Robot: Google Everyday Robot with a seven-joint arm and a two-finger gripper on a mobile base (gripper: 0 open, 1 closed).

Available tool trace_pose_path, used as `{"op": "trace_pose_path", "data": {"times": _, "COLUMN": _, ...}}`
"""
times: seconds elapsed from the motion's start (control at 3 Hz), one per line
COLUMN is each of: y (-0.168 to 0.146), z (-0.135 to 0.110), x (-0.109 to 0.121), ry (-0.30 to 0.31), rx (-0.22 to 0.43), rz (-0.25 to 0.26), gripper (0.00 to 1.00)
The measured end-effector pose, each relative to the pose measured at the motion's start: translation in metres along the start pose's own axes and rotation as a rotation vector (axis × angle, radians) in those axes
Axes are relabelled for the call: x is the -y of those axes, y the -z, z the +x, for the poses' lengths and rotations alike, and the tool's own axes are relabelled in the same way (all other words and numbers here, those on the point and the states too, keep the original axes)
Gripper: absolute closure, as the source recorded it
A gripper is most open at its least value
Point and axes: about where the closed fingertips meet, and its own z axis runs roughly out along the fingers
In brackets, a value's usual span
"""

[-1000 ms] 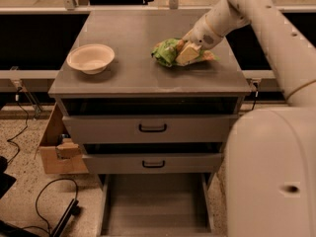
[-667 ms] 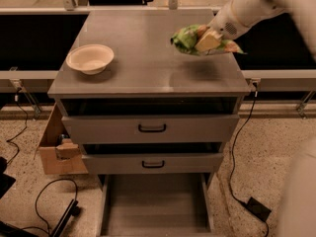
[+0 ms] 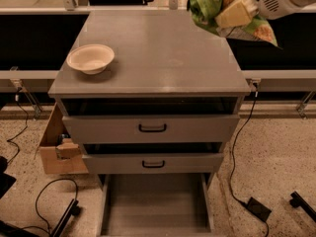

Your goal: Place green rice chip bag into bottom drawer

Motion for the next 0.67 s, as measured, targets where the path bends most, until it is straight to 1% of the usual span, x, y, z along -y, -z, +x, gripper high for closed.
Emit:
{"op": "trace_pose_path", "data": {"times": 0.33, "y": 0.042, "z": -0.04, "x": -0.068, "ry": -0.032, "rx": 0.144, "rz": 0.0, "gripper": 1.0}}
{"op": "trace_pose_path", "data": {"times": 0.67, "y": 0.029, "z": -0.03, "x": -0.137, "ry": -0.021, "rx": 0.216, "rz": -0.066, "gripper": 1.0}}
